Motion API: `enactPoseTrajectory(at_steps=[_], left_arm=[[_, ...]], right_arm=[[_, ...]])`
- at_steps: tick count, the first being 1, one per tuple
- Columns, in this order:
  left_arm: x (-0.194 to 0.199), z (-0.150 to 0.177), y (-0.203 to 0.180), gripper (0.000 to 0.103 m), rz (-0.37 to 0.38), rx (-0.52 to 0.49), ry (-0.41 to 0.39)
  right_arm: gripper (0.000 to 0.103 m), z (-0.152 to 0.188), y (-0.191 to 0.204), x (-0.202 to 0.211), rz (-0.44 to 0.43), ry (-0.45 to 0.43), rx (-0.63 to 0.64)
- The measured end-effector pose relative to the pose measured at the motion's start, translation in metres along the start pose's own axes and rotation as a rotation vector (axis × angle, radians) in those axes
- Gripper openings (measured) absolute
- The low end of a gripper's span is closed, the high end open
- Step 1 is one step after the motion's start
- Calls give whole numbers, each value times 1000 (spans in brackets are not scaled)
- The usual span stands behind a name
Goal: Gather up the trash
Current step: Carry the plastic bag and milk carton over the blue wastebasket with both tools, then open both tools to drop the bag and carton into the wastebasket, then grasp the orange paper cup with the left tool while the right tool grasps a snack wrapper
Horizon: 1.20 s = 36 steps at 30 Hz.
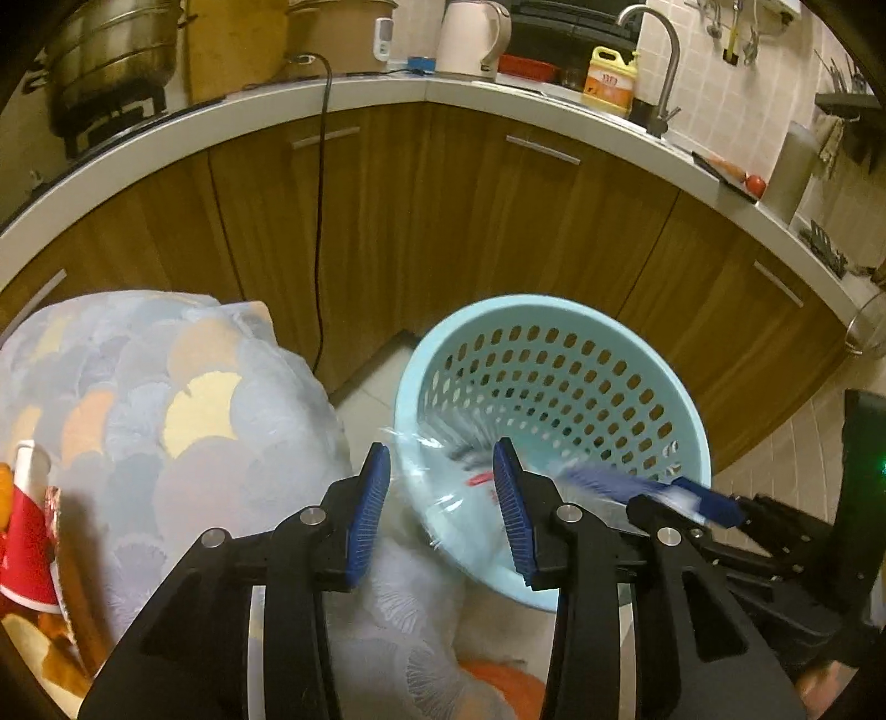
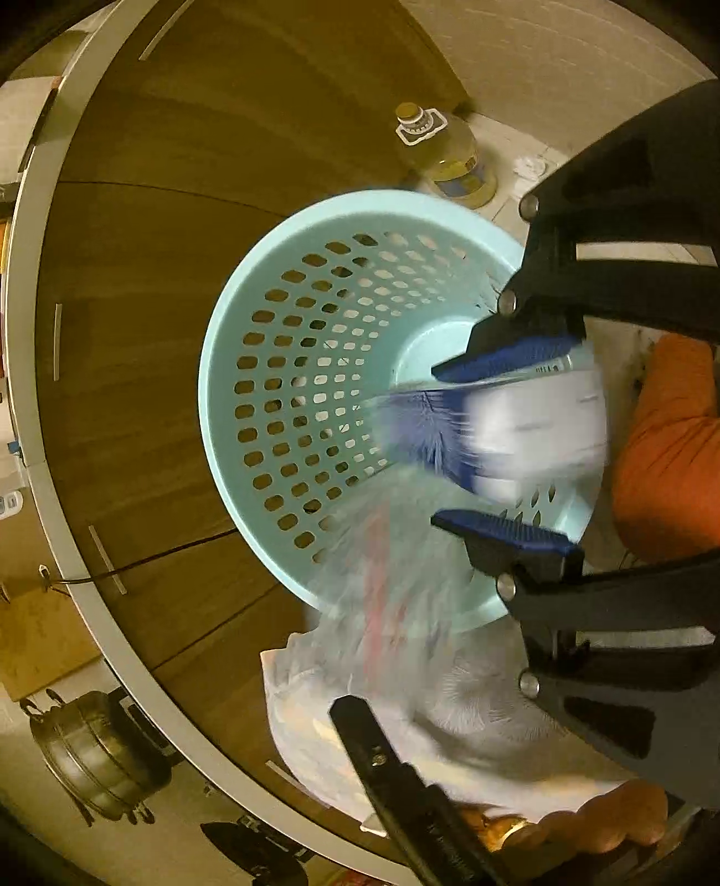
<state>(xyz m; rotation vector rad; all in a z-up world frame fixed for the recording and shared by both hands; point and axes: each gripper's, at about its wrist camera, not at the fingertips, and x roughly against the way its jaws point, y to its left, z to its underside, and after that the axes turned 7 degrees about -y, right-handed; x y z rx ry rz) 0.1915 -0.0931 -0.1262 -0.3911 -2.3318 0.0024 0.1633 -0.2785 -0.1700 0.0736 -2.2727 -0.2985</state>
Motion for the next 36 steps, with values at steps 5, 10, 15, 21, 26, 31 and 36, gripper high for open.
enactPoseTrajectory(at_steps=[5, 10, 15, 21, 26, 31, 36], left_arm=[[5, 2, 4, 38, -11, 0, -4], [19, 3, 12, 38, -10, 21, -25], [43, 7, 23, 38, -12, 46, -61], [96, 13, 45, 38, -35, 88, -144], [168, 23, 77, 45, -117, 140, -257], [232, 44, 129, 47, -239, 239, -345], [276, 77, 193, 65, -420, 402, -372]], right_arm=[[49, 2, 3, 10, -5, -22, 17], [49, 1, 9, 26, -14, -56, 49], [49, -1, 27, 48, -46, -96, 89], [49, 0, 80, 77, -120, -152, 187], [49, 12, 137, 94, -219, -200, 263], [49, 44, 207, 94, -319, -221, 358], [49, 65, 255, 76, -361, -206, 412]])
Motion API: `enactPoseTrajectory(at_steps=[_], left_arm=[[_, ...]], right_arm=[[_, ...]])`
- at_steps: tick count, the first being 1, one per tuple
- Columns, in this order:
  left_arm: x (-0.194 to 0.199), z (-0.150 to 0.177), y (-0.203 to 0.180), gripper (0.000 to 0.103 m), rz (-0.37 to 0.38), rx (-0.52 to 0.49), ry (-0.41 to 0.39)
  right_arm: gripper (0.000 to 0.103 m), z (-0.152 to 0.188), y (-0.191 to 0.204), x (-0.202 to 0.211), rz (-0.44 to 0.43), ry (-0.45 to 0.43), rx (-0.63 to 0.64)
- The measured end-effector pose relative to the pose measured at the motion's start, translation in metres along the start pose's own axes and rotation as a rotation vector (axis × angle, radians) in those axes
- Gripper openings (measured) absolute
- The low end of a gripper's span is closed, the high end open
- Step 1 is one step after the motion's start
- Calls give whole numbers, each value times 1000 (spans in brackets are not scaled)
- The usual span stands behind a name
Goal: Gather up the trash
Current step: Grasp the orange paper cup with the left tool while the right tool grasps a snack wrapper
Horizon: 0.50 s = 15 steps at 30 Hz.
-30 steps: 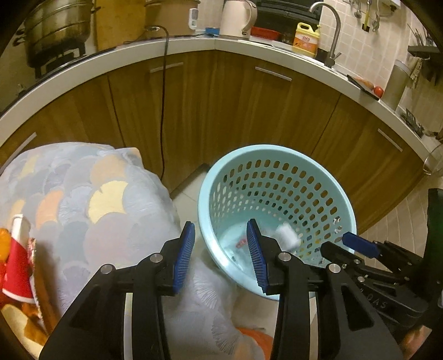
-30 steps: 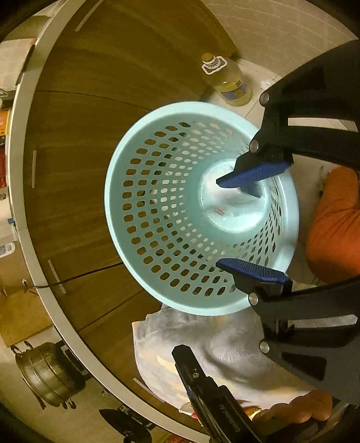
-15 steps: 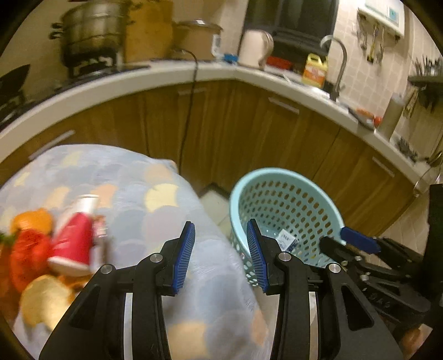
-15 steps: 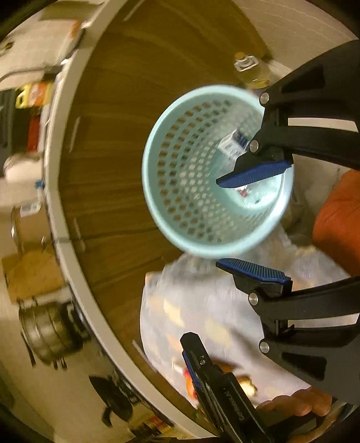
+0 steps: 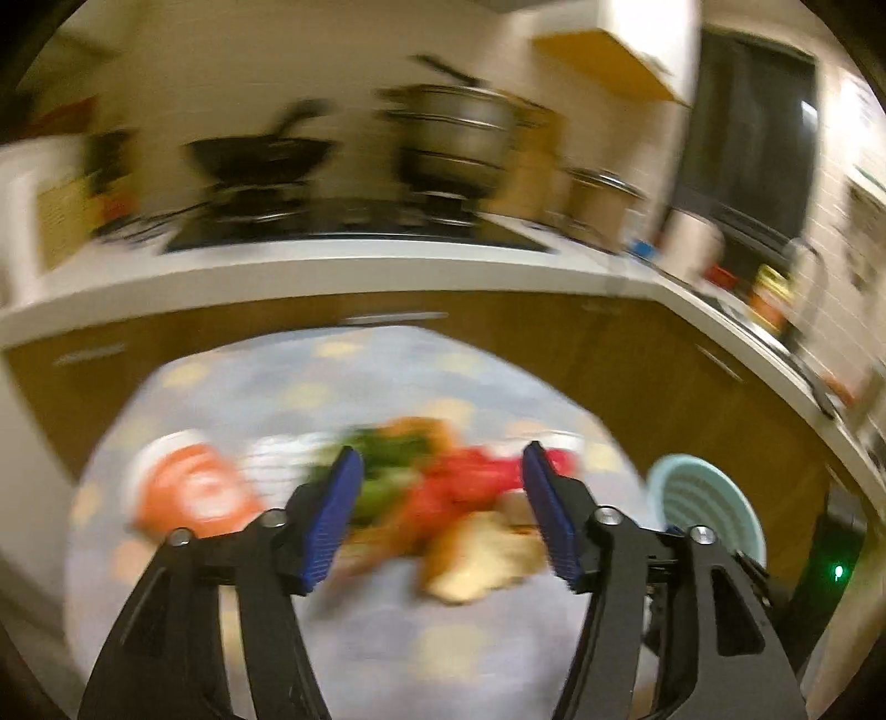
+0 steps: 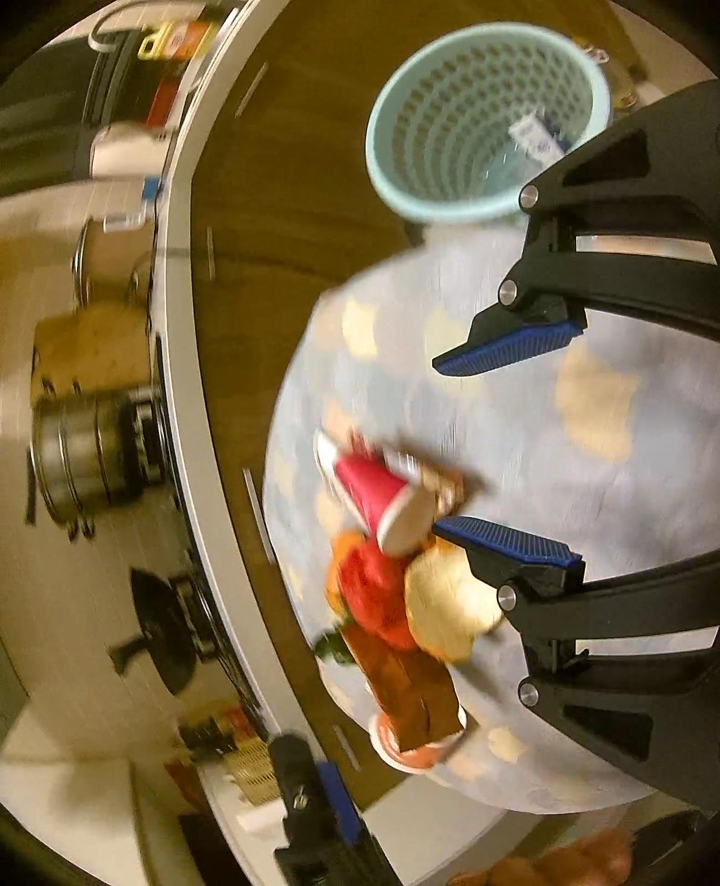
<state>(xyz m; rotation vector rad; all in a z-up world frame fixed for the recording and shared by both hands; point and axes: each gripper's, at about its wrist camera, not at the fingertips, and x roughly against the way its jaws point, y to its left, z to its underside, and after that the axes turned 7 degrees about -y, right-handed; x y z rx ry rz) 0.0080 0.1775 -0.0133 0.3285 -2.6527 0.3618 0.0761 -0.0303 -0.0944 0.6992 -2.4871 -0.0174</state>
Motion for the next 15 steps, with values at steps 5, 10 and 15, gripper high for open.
enactPoseTrajectory(at_steps=[5, 10, 15], left_arm=[[-1, 3, 76, 75, -193, 130, 32], [-19, 14, 132, 75, -254, 292, 142], [-49, 23, 142, 75, -216, 345, 228]], right_arm=[[49, 12, 30, -34, -23, 44, 40], [49, 15, 43, -41, -5, 51, 94], [49, 17, 38, -43, -10, 65, 80]])
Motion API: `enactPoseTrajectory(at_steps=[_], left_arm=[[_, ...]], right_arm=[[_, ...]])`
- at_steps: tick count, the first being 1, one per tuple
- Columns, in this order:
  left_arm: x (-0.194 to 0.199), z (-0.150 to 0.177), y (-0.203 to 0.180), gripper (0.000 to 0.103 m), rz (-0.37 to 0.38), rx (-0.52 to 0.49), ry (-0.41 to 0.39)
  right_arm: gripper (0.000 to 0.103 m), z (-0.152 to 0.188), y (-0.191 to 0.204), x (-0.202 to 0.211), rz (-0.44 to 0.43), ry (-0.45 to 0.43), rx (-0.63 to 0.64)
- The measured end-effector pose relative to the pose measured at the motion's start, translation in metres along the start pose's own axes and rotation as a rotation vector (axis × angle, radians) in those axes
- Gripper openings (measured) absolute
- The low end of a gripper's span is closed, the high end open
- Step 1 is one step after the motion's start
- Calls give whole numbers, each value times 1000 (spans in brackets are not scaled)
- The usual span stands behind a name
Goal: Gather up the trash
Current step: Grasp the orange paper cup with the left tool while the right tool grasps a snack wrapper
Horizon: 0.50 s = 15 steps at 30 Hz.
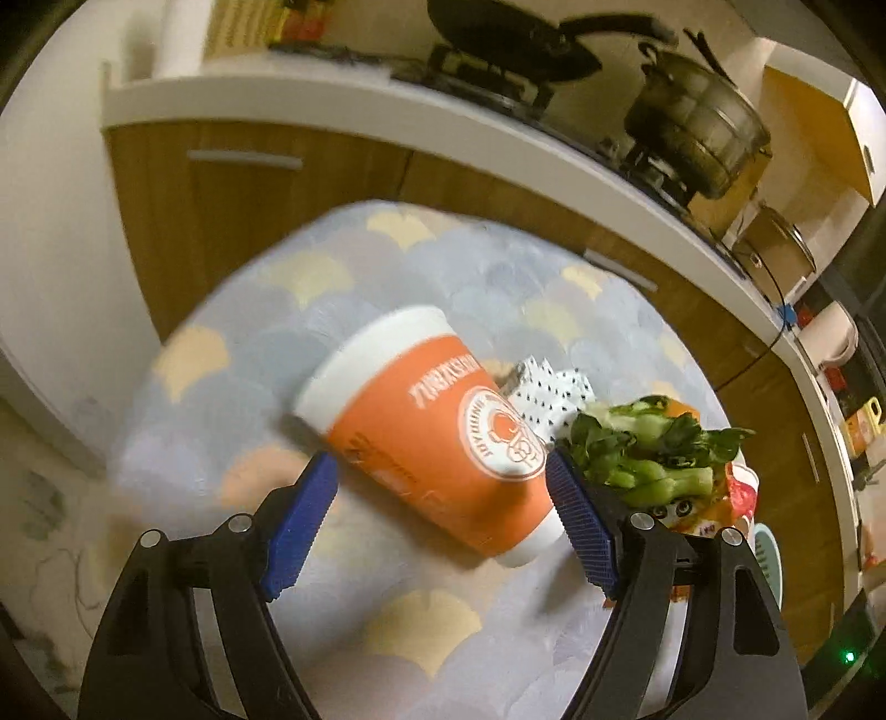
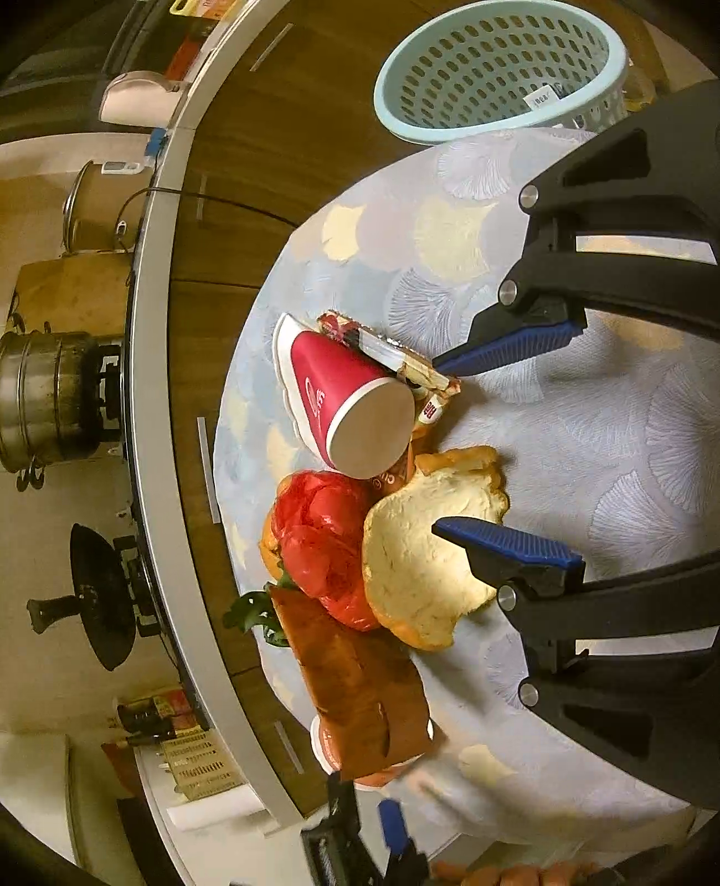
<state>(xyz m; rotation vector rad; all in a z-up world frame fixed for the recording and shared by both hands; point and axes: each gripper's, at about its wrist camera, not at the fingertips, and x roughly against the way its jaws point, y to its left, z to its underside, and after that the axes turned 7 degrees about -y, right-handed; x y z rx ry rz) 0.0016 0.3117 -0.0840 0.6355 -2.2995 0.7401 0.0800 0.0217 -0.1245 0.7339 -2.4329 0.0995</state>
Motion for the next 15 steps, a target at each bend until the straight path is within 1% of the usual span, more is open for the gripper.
enactPoseTrajectory(at_steps=[1, 2, 3, 8, 15], left_arm=[[-7, 3, -2, 76, -4, -10, 8], [-11, 4, -5, 79, -7, -16, 6], [-16, 4, -7, 80, -12, -22, 2], [-36, -4, -13, 83, -37, -67, -21], [-46, -6, -23, 86, -86, -136, -40]], right_arm=[[49, 0, 1, 0, -2, -1, 4], [49, 0, 2, 0, -2, -1, 8], [49, 0, 3, 0, -2, -2, 11], [49, 1, 5, 2, -15, -15, 19], [50, 0, -5, 1, -42, -10, -41]])
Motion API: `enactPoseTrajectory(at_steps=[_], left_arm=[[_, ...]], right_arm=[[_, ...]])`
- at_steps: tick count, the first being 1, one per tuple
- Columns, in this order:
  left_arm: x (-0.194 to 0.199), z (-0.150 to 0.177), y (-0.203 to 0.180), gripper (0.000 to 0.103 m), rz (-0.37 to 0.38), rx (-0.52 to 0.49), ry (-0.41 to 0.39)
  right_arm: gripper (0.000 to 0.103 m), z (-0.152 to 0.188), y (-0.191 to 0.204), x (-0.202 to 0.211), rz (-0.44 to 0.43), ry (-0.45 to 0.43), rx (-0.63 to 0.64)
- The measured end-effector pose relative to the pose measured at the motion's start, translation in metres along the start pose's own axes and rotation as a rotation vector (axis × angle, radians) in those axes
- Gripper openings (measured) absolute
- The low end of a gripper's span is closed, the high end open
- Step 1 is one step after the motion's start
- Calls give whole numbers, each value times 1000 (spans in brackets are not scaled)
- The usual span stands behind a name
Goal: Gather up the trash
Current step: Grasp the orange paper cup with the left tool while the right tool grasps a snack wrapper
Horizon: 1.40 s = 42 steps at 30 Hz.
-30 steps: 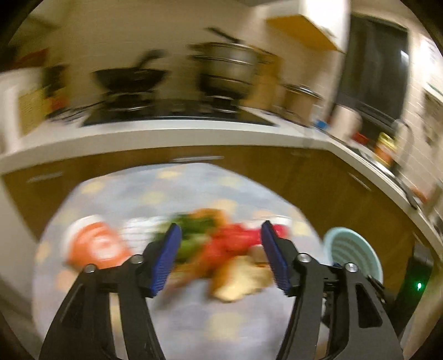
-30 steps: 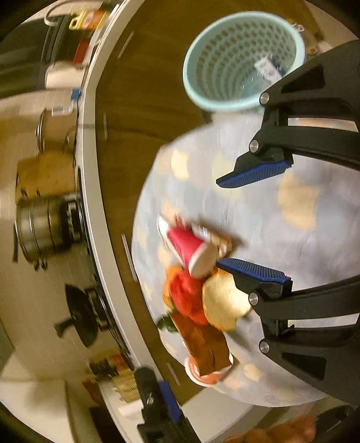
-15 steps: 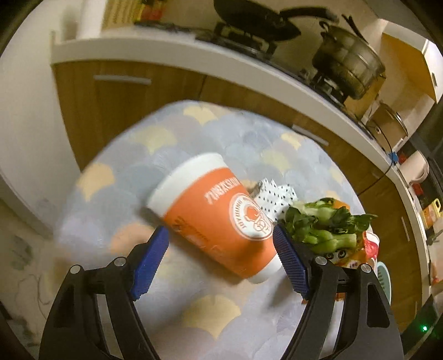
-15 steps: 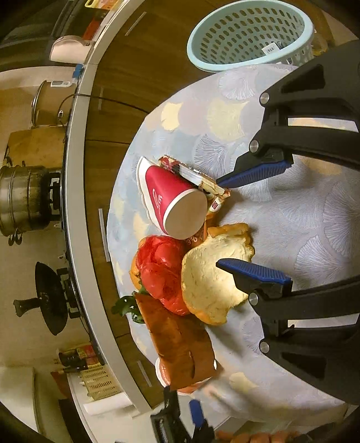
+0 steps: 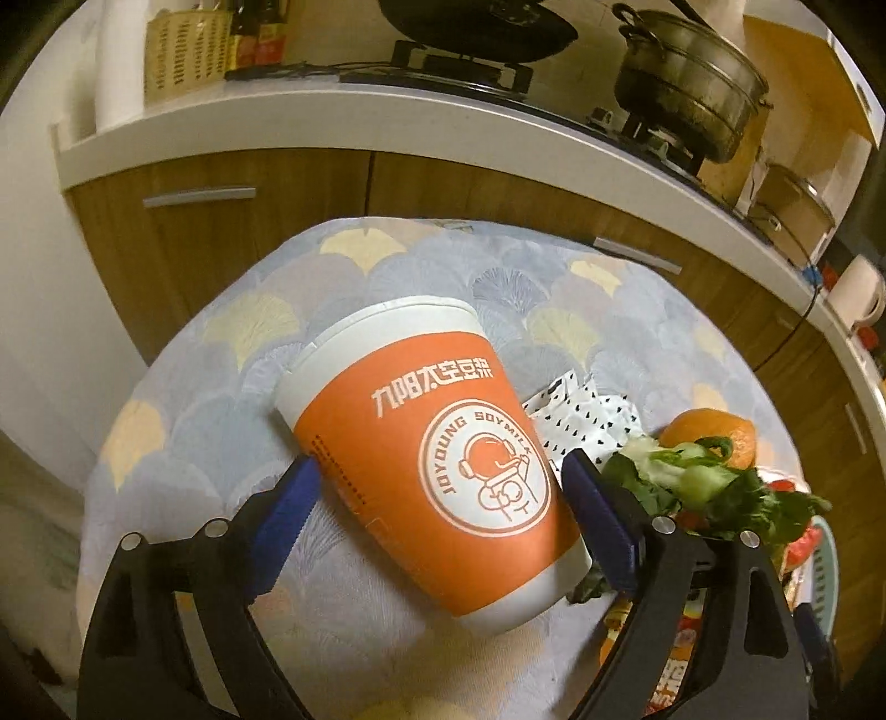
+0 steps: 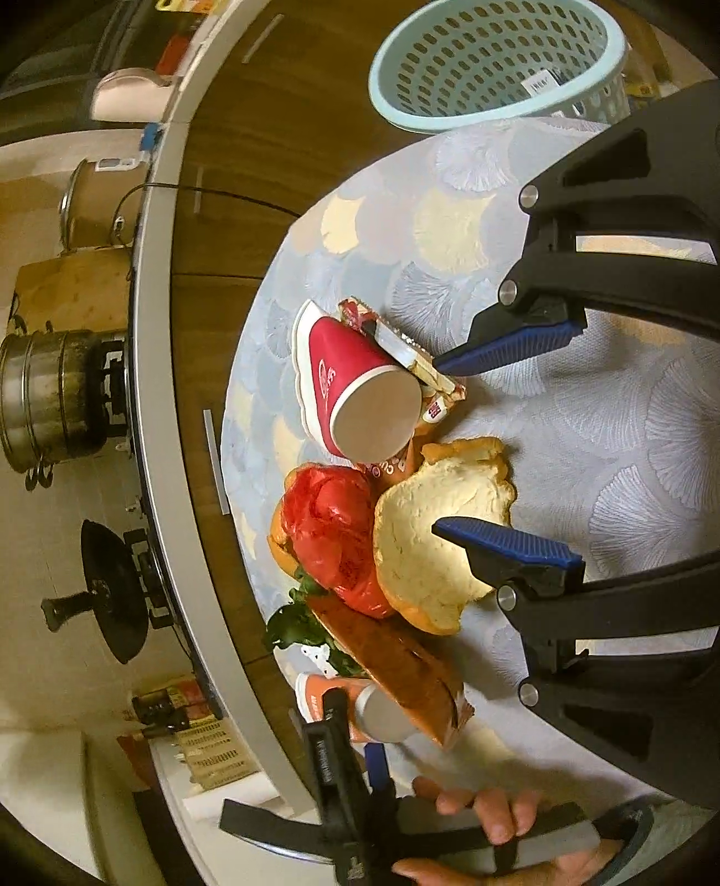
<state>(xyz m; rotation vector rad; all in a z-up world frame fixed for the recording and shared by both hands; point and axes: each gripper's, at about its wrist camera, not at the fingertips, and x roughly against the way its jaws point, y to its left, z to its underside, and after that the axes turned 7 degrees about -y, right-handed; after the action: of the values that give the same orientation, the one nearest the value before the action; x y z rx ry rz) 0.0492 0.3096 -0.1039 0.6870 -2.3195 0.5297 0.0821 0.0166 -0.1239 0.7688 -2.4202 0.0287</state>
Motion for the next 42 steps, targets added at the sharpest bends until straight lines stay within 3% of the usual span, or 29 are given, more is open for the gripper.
enactPoseTrajectory(at_steps=[4, 6, 9, 14, 19, 26, 30, 35, 36, 38, 40, 42], left_arm=[[-6, 3, -7, 87, -38, -42, -17], [-3, 5, -7, 81, -33, -48, -34], [7, 8, -4, 71, -12, -62, -57], [25, 14, 7, 67, 52, -51, -87], [50, 16, 19, 67, 89, -43, -143], [62, 12, 38, 67, 115, -3, -169], [63, 12, 44, 67, 130, 13, -174], [67, 13, 45, 67, 149, 10, -180], [68, 13, 45, 67, 153, 7, -182], [69, 13, 44, 67, 162, 2, -185], [71, 13, 43, 67, 170, -6, -189], [72, 13, 41, 67, 177, -9, -192]], right_arm=[[50, 0, 2, 1, -1, -2, 6], [50, 0, 3, 1, -5, -5, 13], [50, 0, 4, 2, -13, -6, 17], [57, 2, 13, 5, -6, 1, 47], [58, 2, 33, 8, -105, 34, 10], [58, -6, 90, 21, -232, 43, 54], [58, -9, 99, -3, -236, 128, -9], [57, -17, 97, -31, -153, 173, -41], [55, -17, 96, -34, -145, 177, -47], [41, -17, 95, -40, -135, 195, -51], [20, -15, 94, -42, -138, 212, -40], [12, -12, 94, -39, -133, 221, -21]])
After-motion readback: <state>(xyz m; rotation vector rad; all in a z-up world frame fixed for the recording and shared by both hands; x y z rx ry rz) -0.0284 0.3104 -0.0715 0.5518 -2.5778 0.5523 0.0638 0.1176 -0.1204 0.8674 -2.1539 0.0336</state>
